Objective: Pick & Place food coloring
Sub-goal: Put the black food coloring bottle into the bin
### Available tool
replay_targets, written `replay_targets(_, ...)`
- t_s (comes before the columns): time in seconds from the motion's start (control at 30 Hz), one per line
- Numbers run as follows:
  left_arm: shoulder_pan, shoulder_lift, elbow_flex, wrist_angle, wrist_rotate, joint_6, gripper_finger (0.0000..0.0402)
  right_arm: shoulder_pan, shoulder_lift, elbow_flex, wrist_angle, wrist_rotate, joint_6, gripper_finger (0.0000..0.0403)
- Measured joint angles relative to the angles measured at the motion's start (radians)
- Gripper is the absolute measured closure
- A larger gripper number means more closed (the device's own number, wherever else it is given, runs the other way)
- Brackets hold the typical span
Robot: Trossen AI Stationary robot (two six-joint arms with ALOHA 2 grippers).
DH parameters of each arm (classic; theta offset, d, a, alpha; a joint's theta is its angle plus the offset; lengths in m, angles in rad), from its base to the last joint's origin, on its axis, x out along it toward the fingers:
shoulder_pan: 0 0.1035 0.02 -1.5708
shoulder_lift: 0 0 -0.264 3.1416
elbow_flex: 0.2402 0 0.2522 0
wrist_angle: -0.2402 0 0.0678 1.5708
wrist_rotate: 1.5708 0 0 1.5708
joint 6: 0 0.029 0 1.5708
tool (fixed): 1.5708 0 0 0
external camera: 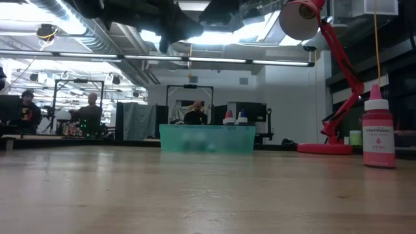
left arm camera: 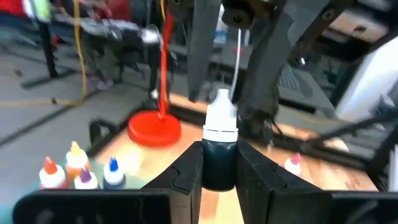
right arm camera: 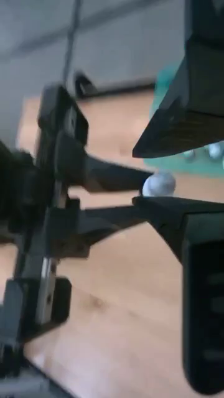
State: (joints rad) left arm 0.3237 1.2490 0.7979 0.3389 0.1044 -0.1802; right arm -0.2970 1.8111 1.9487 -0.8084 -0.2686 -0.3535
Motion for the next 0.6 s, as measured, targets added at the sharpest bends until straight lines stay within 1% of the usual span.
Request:
replay_targets(0.1, 0.000, -0.025, 0.000, 0.032, -0.043, 0.000, 0.0334, 0.001, -0.003, 0.059, -0.034, 0.093, -0.042, 0.0291)
replay_targets(0.2, 0.002, -0.061, 0.000, 0.072, -0.080, 0.000, 0.0334, 0.000, -0.014, 0.090, -0.077, 0.203, -0.048, 0.0292)
replay_targets(0.27, 0.001, -0.089, 0.000, 0.115, -0.100, 0.000, 0.0334, -0.008, -0.026, 0.091, -0.114, 0.239, -0.044, 0.0295)
replay_targets(0.33, 0.001, -0.114, 0.001, 0.145, -0.121, 0.001, 0.0334, -0.014, -0.031, 0.092, -0.126, 0.242, -0.011, 0.0301)
replay_targets(0.4, 0.002, -0.134, 0.001, 0.183, -0.143, 0.002, 0.0334, -0.028, -0.034, 0.083, -0.141, 0.210, 0.032, 0.0307)
replay_targets(0.47, 0.008, -0.149, 0.001, 0.203, -0.149, 0.001, 0.0334, -0.037, -0.036, 0.040, -0.070, 0.132, 0.059, 0.0313)
replay_targets(0.53, 0.012, -0.149, 0.001, 0.238, -0.146, 0.000, 0.0334, -0.048, -0.047, -0.038, 0.067, 0.027, 0.087, 0.0319)
replay_targets(0.6, 0.012, -0.149, 0.001, 0.267, -0.139, -0.007, 0.0334, -0.048, -0.063, -0.138, 0.267, -0.063, 0.114, 0.0324)
